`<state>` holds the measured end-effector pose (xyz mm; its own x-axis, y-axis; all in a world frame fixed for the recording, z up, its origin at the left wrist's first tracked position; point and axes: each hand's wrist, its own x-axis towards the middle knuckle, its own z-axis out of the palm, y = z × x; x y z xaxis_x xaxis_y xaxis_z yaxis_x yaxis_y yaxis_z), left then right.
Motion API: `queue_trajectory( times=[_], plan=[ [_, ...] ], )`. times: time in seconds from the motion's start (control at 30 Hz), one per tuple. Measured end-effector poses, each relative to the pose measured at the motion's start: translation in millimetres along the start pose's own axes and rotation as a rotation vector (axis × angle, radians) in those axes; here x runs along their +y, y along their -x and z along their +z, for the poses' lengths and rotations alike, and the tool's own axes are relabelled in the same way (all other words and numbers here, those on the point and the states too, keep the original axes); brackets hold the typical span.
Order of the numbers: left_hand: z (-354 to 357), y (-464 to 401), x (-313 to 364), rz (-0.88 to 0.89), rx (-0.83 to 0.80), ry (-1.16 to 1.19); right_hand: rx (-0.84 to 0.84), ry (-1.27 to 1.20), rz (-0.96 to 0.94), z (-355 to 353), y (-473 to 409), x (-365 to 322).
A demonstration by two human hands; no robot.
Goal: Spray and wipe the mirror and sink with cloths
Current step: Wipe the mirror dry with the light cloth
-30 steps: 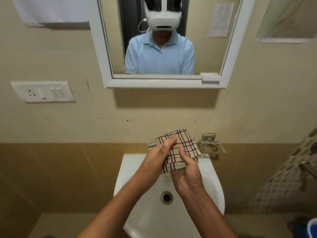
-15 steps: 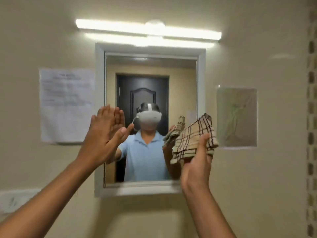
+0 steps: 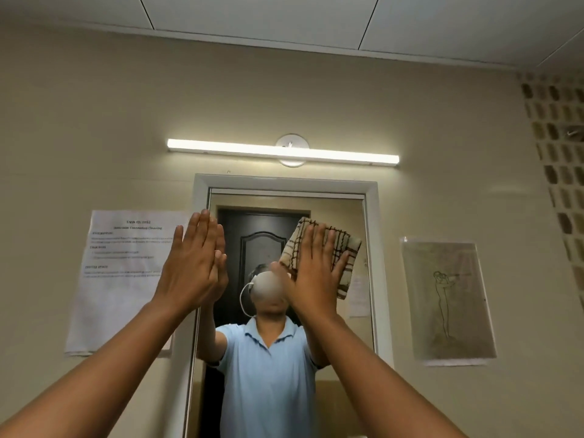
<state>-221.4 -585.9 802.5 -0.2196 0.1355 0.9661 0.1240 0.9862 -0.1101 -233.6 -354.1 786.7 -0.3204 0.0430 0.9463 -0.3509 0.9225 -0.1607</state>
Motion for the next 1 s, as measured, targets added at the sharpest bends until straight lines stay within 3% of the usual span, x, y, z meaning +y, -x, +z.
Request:
queue_trajectory(
  times=[0.27,0.47,0.8,1.0],
  plan=[
    [11.3,-12.6,-17.4,-0.017,0.064,0.015,-0.067,0.109,-0.381,0.1,-32.8,-13.5],
    [12.9,-3.9,-24.3,0.033,0.111,-0.031,0.019,0.234,-0.482,5.3,-50.3,-6.0],
    [13.5,-5.5,-36.8,0.082,0.114,0.05,0.143,0.175,-0.104,-33.6,-68.6,72.8],
    [13.0,-3.1,-31.3,0.086,0.138,0.094,0.278,0.136,0.111,-14.4,-66.1,67.6]
  ],
)
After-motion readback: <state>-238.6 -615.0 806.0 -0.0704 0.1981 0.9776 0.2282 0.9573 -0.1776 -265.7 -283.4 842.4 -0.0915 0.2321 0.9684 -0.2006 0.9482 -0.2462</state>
